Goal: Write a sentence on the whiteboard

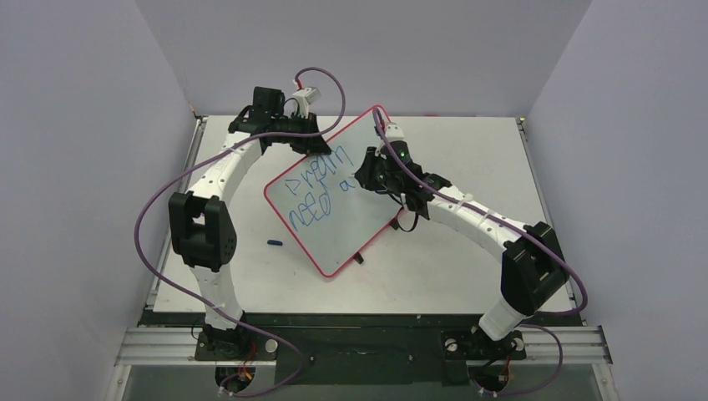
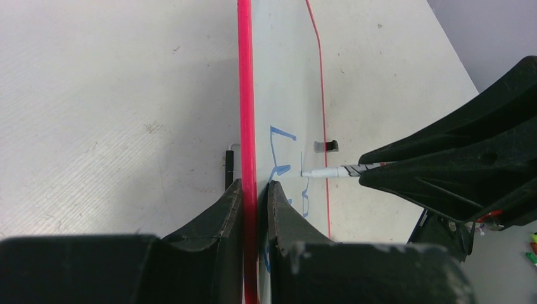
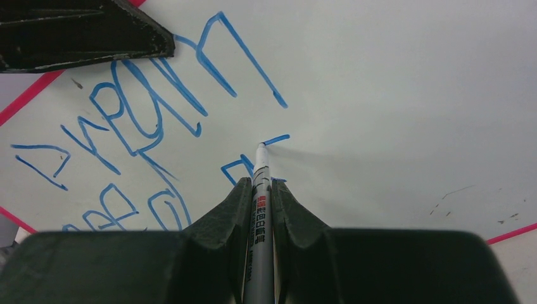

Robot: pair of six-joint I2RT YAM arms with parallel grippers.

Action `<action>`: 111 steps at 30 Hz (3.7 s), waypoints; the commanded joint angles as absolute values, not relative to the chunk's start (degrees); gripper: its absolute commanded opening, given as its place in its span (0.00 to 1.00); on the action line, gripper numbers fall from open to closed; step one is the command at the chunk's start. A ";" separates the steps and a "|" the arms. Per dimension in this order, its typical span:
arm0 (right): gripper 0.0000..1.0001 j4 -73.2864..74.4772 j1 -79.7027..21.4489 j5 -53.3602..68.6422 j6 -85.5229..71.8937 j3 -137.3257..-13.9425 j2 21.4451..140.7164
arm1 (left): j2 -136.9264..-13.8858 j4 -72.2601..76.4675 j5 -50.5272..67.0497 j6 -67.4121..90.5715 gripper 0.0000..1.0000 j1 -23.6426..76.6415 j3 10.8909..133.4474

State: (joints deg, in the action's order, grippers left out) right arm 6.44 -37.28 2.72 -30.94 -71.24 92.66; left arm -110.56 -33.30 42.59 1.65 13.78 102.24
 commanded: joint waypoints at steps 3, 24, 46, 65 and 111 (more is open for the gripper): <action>0.00 6.24 -39.56 2.36 -31.47 -72.66 93.00 | -108.48 -34.12 43.16 -4.42 0.00 15.73 102.38; 0.00 7.28 -37.63 0.18 -30.75 -65.87 89.64 | -107.86 -34.36 43.21 -4.45 0.00 15.74 102.22; 0.00 7.56 -36.04 -0.82 -29.03 -68.59 83.45 | -107.71 -34.40 43.49 -4.74 0.00 15.81 102.22; 0.00 3.77 -34.23 1.01 -31.19 -71.80 90.30 | -107.38 -35.02 44.22 -5.54 0.00 16.17 102.03; 0.00 2.72 -31.18 4.92 -33.47 -75.31 94.29 | -108.11 -35.67 43.96 -6.15 0.00 16.97 102.74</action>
